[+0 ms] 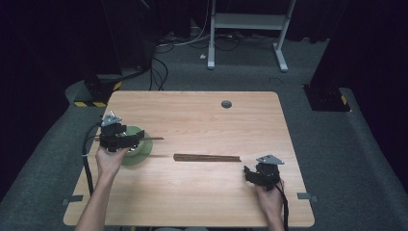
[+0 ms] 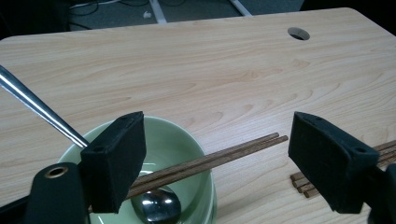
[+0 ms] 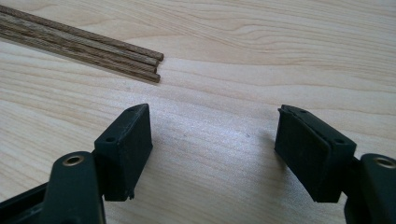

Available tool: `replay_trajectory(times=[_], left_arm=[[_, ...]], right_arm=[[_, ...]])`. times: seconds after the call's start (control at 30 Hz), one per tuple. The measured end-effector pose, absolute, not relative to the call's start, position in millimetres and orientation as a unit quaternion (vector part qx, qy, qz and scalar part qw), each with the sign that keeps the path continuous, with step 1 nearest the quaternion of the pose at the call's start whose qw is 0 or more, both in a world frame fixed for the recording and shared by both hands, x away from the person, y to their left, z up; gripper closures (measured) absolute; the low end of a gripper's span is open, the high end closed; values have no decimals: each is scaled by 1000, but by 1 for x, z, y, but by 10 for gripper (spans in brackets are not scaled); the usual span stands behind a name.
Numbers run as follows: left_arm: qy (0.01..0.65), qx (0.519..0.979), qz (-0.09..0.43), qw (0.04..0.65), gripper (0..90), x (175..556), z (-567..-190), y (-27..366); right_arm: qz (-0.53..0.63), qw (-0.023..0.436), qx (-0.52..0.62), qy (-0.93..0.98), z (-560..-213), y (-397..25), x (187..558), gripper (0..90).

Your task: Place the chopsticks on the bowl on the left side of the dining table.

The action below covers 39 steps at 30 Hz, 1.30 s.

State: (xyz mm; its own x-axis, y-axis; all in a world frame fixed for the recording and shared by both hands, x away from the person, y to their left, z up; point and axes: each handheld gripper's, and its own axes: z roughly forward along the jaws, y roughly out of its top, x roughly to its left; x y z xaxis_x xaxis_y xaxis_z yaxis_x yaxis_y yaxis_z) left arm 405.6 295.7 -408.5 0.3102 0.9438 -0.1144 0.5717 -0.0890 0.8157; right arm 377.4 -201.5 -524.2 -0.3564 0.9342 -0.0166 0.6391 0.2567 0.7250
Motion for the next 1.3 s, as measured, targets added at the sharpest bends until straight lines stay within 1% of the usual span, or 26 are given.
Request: replay_trajectory(times=[0.63,1.3], left_arm=[[550,676,241,428,200,385,-407,309],[551,670,242,435,203,371,-415,309]], right_arm=[[321,230,518,759,-524,-201,377,268],[320,231,517,759,-524,-201,377,268]])
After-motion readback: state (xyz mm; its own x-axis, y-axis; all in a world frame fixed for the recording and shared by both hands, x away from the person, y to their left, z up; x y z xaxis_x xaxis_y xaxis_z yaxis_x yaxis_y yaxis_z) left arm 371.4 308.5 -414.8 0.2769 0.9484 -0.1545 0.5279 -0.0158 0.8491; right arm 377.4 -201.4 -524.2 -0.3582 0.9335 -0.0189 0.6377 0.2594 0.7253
